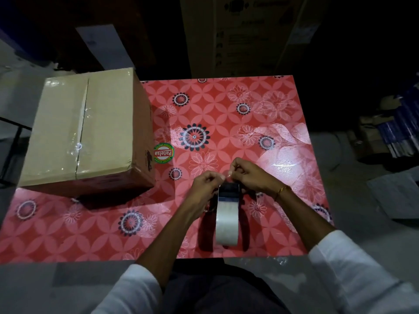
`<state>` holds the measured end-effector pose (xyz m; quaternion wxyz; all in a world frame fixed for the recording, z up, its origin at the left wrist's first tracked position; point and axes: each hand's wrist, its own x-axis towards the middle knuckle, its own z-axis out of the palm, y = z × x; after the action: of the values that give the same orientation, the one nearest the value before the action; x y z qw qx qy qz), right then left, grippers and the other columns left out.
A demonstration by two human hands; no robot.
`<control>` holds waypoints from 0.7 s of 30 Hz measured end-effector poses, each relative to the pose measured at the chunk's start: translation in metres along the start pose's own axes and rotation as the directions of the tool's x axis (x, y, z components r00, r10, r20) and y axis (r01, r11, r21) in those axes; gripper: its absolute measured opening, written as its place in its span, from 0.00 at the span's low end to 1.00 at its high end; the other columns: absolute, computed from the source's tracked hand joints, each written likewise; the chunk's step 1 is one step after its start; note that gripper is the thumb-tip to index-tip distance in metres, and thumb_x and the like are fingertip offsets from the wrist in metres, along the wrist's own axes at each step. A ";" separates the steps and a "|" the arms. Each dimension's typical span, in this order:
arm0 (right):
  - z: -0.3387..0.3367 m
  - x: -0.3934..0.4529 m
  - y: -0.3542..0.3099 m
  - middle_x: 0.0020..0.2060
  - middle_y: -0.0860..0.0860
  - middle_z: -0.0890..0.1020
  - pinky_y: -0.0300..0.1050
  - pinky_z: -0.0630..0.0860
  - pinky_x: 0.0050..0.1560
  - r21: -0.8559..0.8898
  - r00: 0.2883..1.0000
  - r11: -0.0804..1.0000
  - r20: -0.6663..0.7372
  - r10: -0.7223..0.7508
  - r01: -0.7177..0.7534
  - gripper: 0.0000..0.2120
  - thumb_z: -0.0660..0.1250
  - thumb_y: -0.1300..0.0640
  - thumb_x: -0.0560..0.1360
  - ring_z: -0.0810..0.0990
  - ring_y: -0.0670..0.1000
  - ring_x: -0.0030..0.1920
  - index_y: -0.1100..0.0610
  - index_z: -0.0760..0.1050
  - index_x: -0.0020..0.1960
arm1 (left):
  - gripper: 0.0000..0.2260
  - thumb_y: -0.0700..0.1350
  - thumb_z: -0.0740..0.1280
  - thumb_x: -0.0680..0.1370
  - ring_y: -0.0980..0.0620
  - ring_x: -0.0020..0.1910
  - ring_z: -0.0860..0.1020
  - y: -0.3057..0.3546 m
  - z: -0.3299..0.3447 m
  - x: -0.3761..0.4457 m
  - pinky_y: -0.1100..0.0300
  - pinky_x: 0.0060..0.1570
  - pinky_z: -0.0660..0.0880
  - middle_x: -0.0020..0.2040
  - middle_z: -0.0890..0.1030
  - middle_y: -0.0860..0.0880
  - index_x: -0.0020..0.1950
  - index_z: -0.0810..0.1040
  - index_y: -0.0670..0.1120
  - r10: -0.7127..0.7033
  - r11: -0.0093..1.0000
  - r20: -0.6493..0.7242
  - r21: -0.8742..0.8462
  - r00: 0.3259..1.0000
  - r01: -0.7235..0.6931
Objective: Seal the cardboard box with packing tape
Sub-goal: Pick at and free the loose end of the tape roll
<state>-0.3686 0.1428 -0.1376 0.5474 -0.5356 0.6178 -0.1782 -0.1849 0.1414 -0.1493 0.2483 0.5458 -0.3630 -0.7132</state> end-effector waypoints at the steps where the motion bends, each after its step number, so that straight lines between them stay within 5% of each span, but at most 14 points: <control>1: -0.001 0.001 -0.001 0.31 0.47 0.73 0.43 0.72 0.31 0.024 1.000 1.000 0.007 0.017 -0.018 0.03 0.63 0.56 0.82 0.71 0.44 0.27 0.55 0.71 0.51 | 0.04 0.41 0.69 0.79 0.56 0.40 0.79 -0.001 0.000 0.000 0.65 0.41 0.75 0.40 0.81 0.50 0.44 0.79 0.46 0.017 1.000 0.004 0.025 1.000 -0.017; 5: -0.008 0.001 -0.005 0.38 0.49 0.78 0.43 0.77 0.32 0.133 0.987 0.979 0.035 0.154 -0.158 0.02 0.64 0.59 0.81 0.75 0.47 0.33 0.56 0.71 0.52 | 0.02 0.42 0.71 0.78 0.54 0.41 0.82 -0.004 -0.001 -0.003 0.64 0.42 0.78 0.42 0.84 0.49 0.48 0.82 0.43 0.051 0.998 0.060 0.023 0.997 -0.053; 8: -0.010 0.001 -0.005 0.41 0.54 0.79 0.45 0.80 0.34 0.181 0.970 0.953 0.044 0.237 -0.241 0.02 0.65 0.59 0.79 0.77 0.51 0.36 0.55 0.72 0.50 | 0.04 0.41 0.73 0.77 0.48 0.48 0.82 -0.006 -0.002 -0.001 0.54 0.52 0.80 0.46 0.84 0.45 0.50 0.83 0.42 0.087 0.991 0.076 0.097 0.993 -0.094; 12: -0.014 0.003 -0.002 0.41 0.56 0.76 0.46 0.80 0.34 0.254 0.951 0.917 0.093 0.295 -0.309 0.04 0.67 0.57 0.78 0.75 0.50 0.32 0.55 0.72 0.48 | 0.03 0.40 0.70 0.78 0.60 0.33 0.77 -0.003 0.004 -0.001 0.67 0.36 0.73 0.36 0.81 0.51 0.46 0.82 0.41 0.079 0.987 0.021 0.139 0.997 -0.081; 15: -0.016 0.001 0.000 0.40 0.53 0.77 0.49 0.81 0.39 0.342 0.935 0.873 0.190 0.299 -0.348 0.08 0.70 0.55 0.77 0.77 0.48 0.31 0.54 0.72 0.53 | 0.06 0.40 0.69 0.79 0.60 0.33 0.78 -0.003 0.005 0.001 0.67 0.37 0.74 0.36 0.81 0.51 0.43 0.82 0.42 0.041 0.994 -0.012 0.107 0.999 -0.040; 18: -0.017 -0.004 0.006 0.57 0.55 0.81 0.55 0.82 0.47 0.490 0.921 0.787 0.292 0.258 -0.376 0.18 0.72 0.45 0.76 0.82 0.55 0.50 0.51 0.73 0.61 | 0.07 0.39 0.69 0.79 0.51 0.42 0.80 -0.005 0.003 0.003 0.57 0.45 0.77 0.40 0.82 0.48 0.41 0.81 0.43 0.011 0.998 -0.029 0.064 1.000 -0.009; 21: -0.012 -0.011 0.010 0.63 0.57 0.81 0.59 0.82 0.52 0.640 0.954 0.707 0.188 0.234 -0.300 0.25 0.72 0.41 0.75 0.83 0.59 0.58 0.53 0.73 0.65 | 0.07 0.39 0.69 0.79 0.45 0.46 0.78 -0.005 0.002 0.004 0.47 0.50 0.76 0.43 0.81 0.43 0.41 0.81 0.43 -0.022 0.999 -0.054 0.041 0.998 0.025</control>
<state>-0.3860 0.1514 -0.1362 0.7493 -0.2191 0.5592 -0.2792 -0.1882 0.1420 -0.1554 0.2380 0.5741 -0.3647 -0.6934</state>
